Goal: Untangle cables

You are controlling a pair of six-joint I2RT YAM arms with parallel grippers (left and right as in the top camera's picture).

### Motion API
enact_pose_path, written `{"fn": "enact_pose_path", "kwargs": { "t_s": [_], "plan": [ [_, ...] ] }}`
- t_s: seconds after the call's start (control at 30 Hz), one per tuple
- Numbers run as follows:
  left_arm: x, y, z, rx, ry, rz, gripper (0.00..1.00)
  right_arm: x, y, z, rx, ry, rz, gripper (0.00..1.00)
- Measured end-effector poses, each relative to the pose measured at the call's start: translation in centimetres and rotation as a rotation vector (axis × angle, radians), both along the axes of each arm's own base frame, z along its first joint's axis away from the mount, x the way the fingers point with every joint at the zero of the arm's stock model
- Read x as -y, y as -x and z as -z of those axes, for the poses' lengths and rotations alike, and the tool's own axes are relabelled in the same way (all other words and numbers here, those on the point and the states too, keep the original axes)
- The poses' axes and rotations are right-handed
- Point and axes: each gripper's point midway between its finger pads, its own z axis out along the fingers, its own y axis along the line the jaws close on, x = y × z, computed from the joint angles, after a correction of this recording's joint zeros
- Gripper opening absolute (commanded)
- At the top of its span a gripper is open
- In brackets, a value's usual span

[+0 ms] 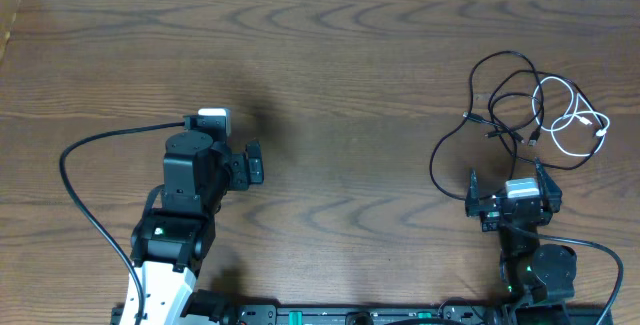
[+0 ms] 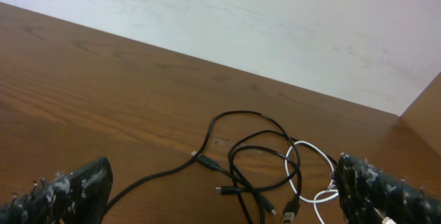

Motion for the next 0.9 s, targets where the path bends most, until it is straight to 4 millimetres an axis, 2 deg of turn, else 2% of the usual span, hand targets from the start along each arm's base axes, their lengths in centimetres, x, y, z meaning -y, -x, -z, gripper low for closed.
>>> {"fn": "enact_pose_path", "kwargs": {
  "t_s": [0.13,0.3,0.5,0.73,0.9],
  "plan": [
    [0.0,0.0,0.3,-0.009,-0.001,0.0,0.98,0.0,0.0,0.0,0.0,0.0,0.0,0.99],
    [0.0,-0.1,1.6,-0.059,-0.008,0.0,0.98,0.0,0.0,0.0,0.0,0.0,0.0,0.99],
    [-0.2,1.2,2.9,-0.133,-0.019,0.0,0.98,0.0,0.0,0.0,0.0,0.0,0.0,0.99],
    [-0.5,3.7,0.9,-0.088,-0.013,0.0,0.98,0.0,0.0,0.0,0.0,0.0,0.0,0.99],
    [-0.6,4.5,-1.0,-0.016,-0.002,0.0,0.98,0.0,0.0,0.0,0.0,0.0,0.0,0.99]
  ]
}}
